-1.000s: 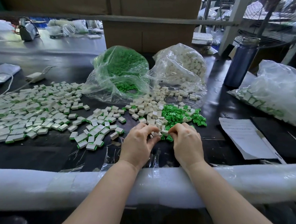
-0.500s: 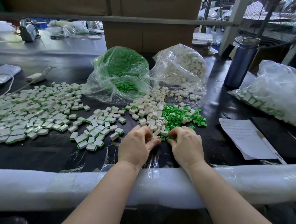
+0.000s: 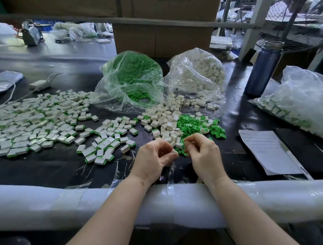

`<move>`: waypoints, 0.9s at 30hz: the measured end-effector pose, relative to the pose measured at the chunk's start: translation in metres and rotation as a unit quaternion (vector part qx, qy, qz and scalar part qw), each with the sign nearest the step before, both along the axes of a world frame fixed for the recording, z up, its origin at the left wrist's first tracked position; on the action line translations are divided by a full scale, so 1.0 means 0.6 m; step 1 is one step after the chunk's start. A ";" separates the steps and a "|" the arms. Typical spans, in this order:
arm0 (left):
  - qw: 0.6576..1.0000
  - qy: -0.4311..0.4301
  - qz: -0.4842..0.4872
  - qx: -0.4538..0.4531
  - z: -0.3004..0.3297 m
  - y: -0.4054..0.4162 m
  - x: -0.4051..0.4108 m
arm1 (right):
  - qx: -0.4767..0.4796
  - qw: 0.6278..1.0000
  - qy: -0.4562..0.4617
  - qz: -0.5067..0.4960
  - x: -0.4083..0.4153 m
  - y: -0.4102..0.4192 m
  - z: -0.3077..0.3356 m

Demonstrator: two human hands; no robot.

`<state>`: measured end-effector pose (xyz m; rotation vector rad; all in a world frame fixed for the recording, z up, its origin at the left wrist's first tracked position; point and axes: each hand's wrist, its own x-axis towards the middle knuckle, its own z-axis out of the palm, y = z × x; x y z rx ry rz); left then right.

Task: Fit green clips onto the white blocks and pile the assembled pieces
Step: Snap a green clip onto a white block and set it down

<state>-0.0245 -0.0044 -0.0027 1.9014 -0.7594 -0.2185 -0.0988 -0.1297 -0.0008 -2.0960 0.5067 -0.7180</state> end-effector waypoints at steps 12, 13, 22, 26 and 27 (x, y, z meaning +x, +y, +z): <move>0.991 0.103 -0.041 -0.078 -0.005 -0.002 0.006 | 0.115 0.988 -0.045 0.093 -0.006 0.000 0.012; 0.991 0.103 -0.044 -0.079 -0.004 -0.001 0.005 | 0.112 0.987 -0.044 0.103 -0.007 0.001 0.013; 0.988 0.123 -0.042 -0.080 -0.002 0.001 0.005 | 0.110 0.988 -0.024 0.107 -0.003 -0.001 0.007; 0.986 0.131 -0.045 -0.090 -0.001 0.003 0.005 | 0.123 0.985 -0.011 0.124 -0.004 -0.002 0.006; 0.986 0.133 -0.045 -0.092 0.000 0.003 0.005 | 0.132 0.983 -0.009 0.128 -0.005 -0.003 0.006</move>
